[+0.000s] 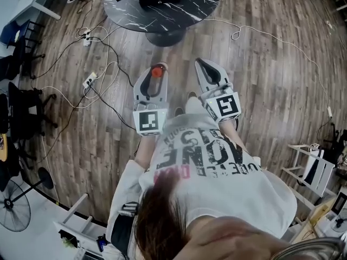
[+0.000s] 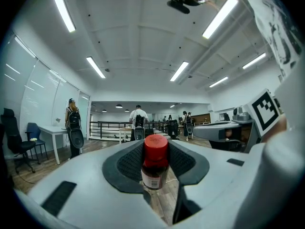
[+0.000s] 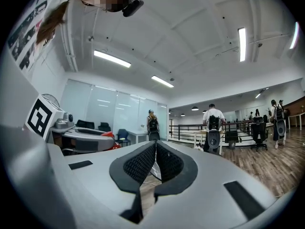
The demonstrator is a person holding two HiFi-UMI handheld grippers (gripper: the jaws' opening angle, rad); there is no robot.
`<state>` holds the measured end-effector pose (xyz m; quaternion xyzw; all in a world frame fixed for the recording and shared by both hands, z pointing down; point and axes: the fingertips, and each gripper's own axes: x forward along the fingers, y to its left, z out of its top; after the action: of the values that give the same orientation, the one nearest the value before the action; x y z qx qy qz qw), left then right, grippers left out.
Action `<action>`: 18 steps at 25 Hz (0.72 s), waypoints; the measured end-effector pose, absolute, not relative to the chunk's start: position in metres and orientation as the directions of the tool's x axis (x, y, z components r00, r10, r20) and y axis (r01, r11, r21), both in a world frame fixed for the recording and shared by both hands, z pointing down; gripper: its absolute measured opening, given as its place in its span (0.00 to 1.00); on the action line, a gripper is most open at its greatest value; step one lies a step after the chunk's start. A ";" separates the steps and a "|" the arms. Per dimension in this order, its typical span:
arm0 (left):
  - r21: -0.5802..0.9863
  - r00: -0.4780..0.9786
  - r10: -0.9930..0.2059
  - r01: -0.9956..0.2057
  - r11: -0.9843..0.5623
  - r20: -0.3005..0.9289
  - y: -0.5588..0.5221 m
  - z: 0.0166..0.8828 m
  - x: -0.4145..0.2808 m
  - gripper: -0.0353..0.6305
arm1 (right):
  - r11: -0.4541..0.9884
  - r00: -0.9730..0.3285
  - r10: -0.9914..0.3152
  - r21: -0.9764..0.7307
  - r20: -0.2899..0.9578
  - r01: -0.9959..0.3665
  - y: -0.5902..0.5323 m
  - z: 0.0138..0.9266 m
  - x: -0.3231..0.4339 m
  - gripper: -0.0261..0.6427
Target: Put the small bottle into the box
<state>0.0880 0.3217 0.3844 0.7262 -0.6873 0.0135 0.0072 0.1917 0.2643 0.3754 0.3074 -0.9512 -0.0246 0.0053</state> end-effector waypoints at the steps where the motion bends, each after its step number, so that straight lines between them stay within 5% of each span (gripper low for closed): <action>1: -0.005 0.051 -0.998 -0.999 -0.051 0.033 0.320 0.385 0.087 0.26 | 0.810 -0.811 -0.585 0.046 -0.001 -0.584 0.262 0.377 0.192 0.04; 18: -0.023 -0.035 -0.999 -0.999 0.034 0.038 0.211 0.379 0.068 0.26 | 0.849 -0.849 -0.528 0.042 0.022 -0.527 0.132 0.378 0.169 0.04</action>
<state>0.0677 0.2114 0.3791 0.6947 -0.7189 0.0212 0.0057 0.1687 0.1316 0.3783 0.2743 -0.9613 -0.0174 0.0162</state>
